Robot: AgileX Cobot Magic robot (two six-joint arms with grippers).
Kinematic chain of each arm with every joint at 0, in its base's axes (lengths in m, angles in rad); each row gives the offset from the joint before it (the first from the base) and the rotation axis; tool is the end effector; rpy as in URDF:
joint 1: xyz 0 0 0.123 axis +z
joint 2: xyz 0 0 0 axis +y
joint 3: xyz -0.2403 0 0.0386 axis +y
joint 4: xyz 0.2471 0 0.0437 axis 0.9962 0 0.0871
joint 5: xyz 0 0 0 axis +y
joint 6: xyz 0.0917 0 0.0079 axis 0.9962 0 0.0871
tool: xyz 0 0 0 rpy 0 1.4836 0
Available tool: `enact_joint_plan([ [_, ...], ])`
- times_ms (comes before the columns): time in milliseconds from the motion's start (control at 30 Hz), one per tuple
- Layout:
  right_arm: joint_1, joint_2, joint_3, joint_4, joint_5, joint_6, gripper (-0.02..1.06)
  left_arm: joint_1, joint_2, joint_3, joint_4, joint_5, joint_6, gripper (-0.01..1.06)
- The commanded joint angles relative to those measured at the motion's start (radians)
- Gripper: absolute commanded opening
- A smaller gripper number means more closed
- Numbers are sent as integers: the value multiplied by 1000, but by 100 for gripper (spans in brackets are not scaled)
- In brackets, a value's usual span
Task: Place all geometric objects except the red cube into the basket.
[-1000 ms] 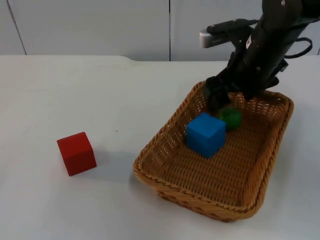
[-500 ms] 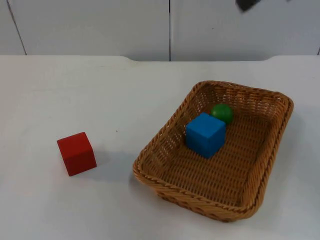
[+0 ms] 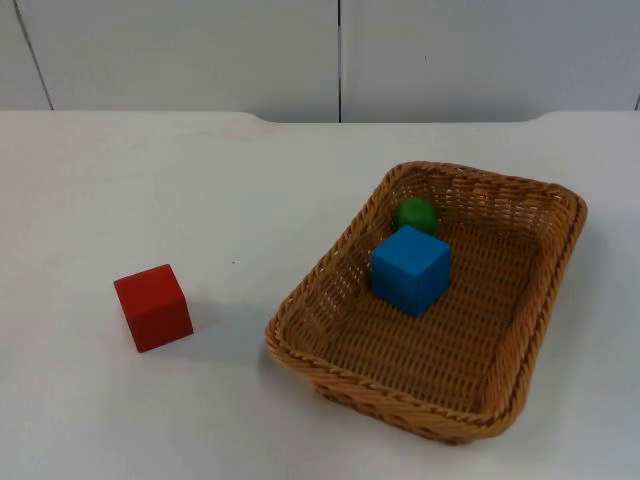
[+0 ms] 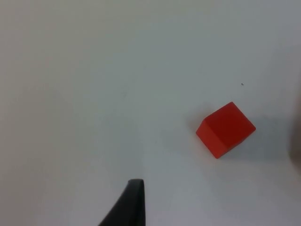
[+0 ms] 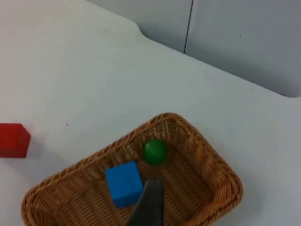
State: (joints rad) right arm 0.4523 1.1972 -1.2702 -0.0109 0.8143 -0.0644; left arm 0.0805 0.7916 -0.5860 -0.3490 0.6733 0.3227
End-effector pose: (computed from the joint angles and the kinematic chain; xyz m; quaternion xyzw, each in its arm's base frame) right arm 0.2382 0.1149 0.3663 -0.2307 0.8666 0.0802 0.4352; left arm 0.1754 -0.0056 0.2513 0.0262 0.9146 -0.0737 0.3968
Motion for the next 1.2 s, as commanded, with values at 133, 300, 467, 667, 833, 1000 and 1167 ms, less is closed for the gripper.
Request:
enact_joint_plan([
  [133,1,-249,237,36,-69,17,78,3,-120,4,-15,69,-2,105],
  [300,1,-431,406,44,-100,37,78,3,-270,4,-13,156,-4,105],
  [467,1,-624,517,46,-78,54,78,3,-425,4,15,242,-54,105],
  [667,1,-848,593,41,-2,54,78,3,-589,4,158,307,-203,105],
  [833,1,-984,627,37,81,54,78,3,-666,4,195,355,-205,105],
  [1000,1,-1082,639,35,171,50,78,3,-741,4,222,399,-235,105],
  [1167,1,-1197,639,28,238,50,78,3,-792,4,254,427,-269,105],
])
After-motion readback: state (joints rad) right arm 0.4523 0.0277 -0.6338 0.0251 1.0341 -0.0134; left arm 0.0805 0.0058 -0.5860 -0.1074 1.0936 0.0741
